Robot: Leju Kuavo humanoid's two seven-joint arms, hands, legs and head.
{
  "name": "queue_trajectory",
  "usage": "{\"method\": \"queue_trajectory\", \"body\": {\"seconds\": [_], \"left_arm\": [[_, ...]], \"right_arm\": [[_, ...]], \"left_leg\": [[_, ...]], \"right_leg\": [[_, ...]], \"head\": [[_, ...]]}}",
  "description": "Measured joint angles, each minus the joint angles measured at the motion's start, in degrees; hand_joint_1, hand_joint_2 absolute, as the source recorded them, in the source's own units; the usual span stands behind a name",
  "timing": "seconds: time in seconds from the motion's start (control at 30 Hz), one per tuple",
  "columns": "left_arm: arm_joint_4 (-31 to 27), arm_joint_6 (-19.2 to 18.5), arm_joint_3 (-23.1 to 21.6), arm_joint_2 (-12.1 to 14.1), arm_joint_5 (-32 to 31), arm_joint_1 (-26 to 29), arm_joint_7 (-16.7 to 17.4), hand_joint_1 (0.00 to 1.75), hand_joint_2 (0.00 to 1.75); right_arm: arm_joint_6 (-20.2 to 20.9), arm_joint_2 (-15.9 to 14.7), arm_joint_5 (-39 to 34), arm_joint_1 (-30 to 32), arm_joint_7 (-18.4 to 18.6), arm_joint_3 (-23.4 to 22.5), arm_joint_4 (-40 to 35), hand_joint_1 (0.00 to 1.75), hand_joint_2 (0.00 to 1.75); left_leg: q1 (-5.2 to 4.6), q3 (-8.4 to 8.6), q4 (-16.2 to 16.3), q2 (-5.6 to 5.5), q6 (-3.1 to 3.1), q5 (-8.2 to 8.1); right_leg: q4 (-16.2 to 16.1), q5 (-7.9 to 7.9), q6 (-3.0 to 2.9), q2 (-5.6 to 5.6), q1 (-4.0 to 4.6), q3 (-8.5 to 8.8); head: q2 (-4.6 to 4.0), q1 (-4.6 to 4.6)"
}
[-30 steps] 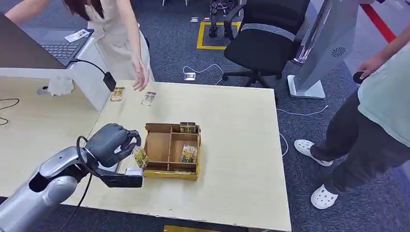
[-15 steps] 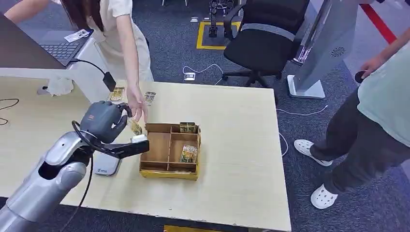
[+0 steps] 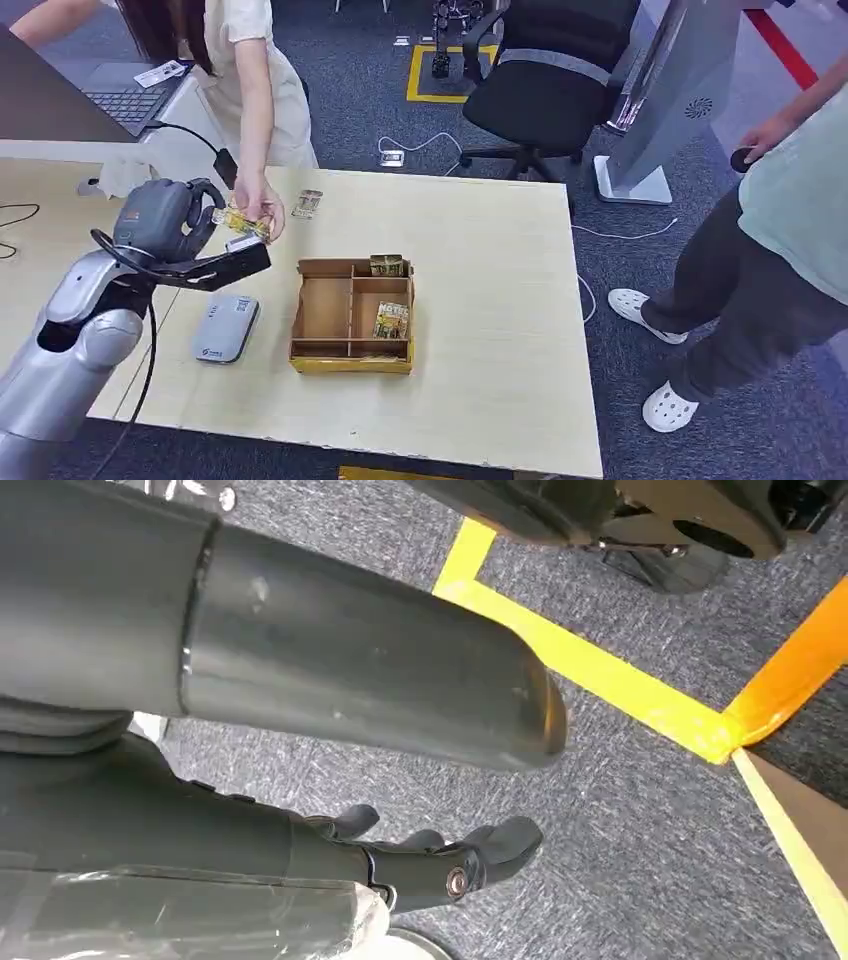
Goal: Pass the card to the sensor for recognition and then transmit it.
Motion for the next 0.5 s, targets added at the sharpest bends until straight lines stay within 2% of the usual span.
{"method": "queue_trajectory", "body": {"seconds": [0.1, 0.13, 0.17, 0.2, 0.5], "left_arm": [[0.2, -0.2, 0.6, 0.0, 0.2, 0.0, -0.2, 1.75, 1.75], [0.3, -0.2, 0.7, 0.0, 0.2, 0.0, -0.3, 1.41, 1.75], [0.4, -0.2, 0.7, 0.1, 0.2, 0.0, -0.3, 1.41, 1.75], [0.4, -0.2, 0.8, 0.1, 0.2, 0.0, -0.3, 0.0, 1.75], [0.7, 0.1, 1.7, 0.0, -1.0, 0.0, 0.0, 0.0, 1.75]], "right_arm": [[0.0, 0.0, 0.0, 0.0, -0.1, 0.0, -0.1, 0.0, 0.0], [0.0, 0.0, 0.0, 0.1, -0.1, 0.0, -0.1, 0.0, 0.0], [0.0, 0.0, 0.0, 0.1, -0.1, -0.1, -0.1, 0.0, 0.0], [0.0, 0.0, 0.0, 0.1, -0.1, -0.1, -0.1, 0.0, 0.0], [-0.1, 0.0, -0.1, 0.3, 0.1, -0.3, -0.6, 0.0, 0.0]], "left_leg": [[0.0, 0.0, 0.0, 0.0, 0.0, 0.0], [0.0, 0.0, 0.0, 0.0, 0.0, 0.0], [0.0, 0.0, 0.0, 0.01, 0.0, 0.0], [0.0, 0.0, 0.0, 0.01, 0.0, 0.0], [0.0, -0.01, 0.0, 0.01, 0.0, 0.0]], "right_leg": [[0.0, 0.0, 0.0, 0.01, 0.0, 0.0], [0.0, 0.0, 0.0, 0.01, 0.0, 0.0], [0.0, 0.0, 0.0, 0.01, 0.0, 0.0], [0.0, 0.0, 0.0, 0.01, 0.0, 0.0], [0.0, 0.0, 0.0, 0.01, 0.0, -0.02]], "head": [[0.0, 0.0], [0.0, -0.02], [0.0, -0.02], [0.0, 0.0], [0.0, 0.0]]}}
